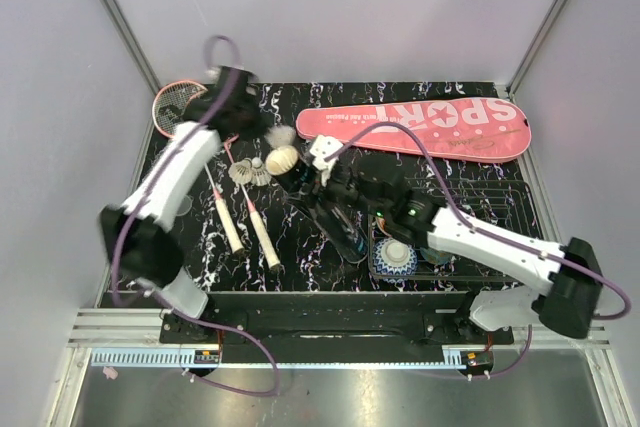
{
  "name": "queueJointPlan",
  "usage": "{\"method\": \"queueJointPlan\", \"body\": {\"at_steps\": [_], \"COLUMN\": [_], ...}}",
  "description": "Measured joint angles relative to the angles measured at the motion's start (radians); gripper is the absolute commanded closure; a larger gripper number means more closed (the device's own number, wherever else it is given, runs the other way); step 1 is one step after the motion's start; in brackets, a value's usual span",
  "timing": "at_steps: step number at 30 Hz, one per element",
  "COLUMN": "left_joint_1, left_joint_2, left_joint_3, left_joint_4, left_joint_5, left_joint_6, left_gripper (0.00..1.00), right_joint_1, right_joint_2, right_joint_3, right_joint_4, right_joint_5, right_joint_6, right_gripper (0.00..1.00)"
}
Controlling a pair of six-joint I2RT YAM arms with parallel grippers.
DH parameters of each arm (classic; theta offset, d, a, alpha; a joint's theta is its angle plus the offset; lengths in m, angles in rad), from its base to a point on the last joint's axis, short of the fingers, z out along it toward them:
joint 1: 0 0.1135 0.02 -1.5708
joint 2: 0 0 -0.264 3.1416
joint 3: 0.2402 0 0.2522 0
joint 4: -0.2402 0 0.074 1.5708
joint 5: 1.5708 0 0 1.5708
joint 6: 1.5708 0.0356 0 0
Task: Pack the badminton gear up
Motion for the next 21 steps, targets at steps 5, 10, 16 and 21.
{"method": "queueJointPlan", "body": {"at_steps": [5, 10, 16, 21], "left_joint_1": [0.231, 0.318, 0.331, 0.331], "left_joint_2": [-0.360, -0.640, -0.726, -0.750], "left_joint_3": [-0.045, -0.057, -0.063, -0.136], "left_joint_4": [-0.002, -0.002, 0.006, 0.061], "left_joint_5": [-0.048, 0.034, 0.138, 0.239], "left_joint_6": [0.058, 0.142, 0.157, 0.109], "left_gripper": [1.00, 1.00, 1.00, 1.00], "right_joint_1": [-0.044, -0.087, -0.087, -0.087], "right_joint_2": [0.188, 0.351, 0.429, 0.430], "right_joint_3": [0.145, 0.288, 0.369, 0.369], "right_joint_4": [0.009, -0.012, -0.021, 0.000], "right_joint_5": [-0.072, -0.136, -0.190, -0.229], "right_joint_6": [-0.032, -0.127, -0.174, -0.167], "right_gripper": [0.70, 0.68, 0.67, 0.68]}}
